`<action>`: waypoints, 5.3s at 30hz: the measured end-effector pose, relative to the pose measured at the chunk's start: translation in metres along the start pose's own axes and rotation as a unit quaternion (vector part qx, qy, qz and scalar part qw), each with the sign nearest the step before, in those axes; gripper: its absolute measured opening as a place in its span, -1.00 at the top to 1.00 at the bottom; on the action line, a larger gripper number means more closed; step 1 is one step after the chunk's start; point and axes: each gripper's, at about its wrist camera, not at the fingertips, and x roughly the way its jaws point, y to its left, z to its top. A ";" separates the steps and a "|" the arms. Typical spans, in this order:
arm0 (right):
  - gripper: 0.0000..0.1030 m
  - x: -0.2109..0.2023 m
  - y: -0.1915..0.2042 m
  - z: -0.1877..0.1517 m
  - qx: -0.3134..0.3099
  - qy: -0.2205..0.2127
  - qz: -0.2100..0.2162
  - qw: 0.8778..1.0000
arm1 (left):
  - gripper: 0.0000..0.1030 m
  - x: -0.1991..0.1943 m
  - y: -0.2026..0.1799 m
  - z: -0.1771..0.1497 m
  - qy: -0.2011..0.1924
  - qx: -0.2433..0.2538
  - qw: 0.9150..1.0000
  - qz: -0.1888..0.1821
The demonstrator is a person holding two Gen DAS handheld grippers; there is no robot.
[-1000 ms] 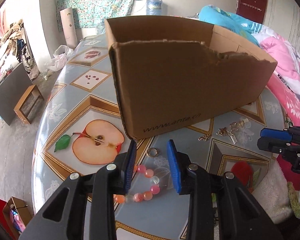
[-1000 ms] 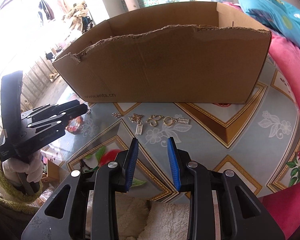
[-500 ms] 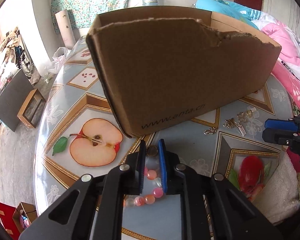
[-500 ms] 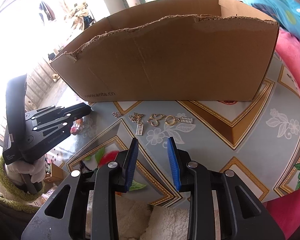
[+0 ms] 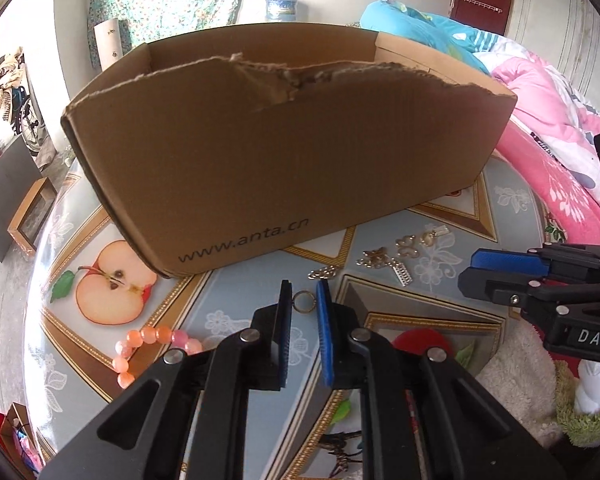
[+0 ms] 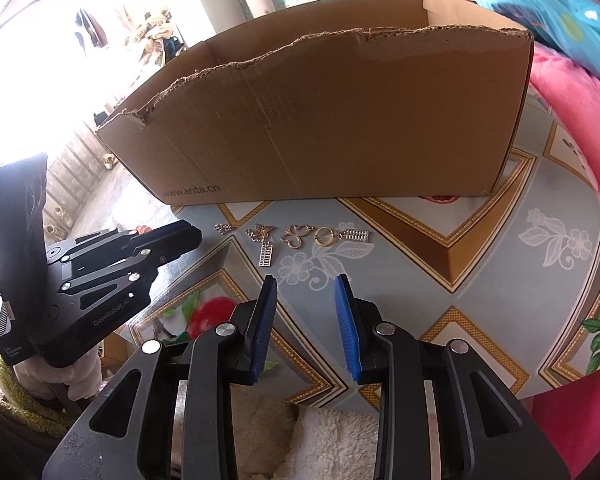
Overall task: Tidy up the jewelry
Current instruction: 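Move the left gripper to the small gold ring and close on it, then lift the gold ring over the box and open the left gripper, then withdraw both grippers from the box toward the charms on the sheet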
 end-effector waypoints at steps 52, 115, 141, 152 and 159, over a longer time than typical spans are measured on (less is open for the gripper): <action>0.81 0.065 0.053 0.039 -0.129 0.011 -0.061 0.990 | 0.77 0.003 0.009 -0.002 0.003 -0.027 1.000 0.001; 0.65 0.008 0.023 0.154 -0.006 -0.086 0.051 0.995 | 0.49 -0.020 0.043 0.130 -0.080 -0.015 0.996 0.033; 0.08 -0.068 0.036 0.084 -0.052 -0.167 0.022 0.984 | 0.23 -0.103 0.041 0.066 -0.159 -0.046 0.986 0.011; -0.30 -0.059 0.024 0.037 -0.069 -0.130 -0.023 0.989 | 0.05 -0.094 0.018 0.031 -0.120 -0.011 0.993 -0.005; -0.31 -0.016 0.007 0.011 -0.059 -0.054 -0.078 0.994 | 0.05 -0.053 -0.008 0.006 -0.051 0.013 0.999 0.001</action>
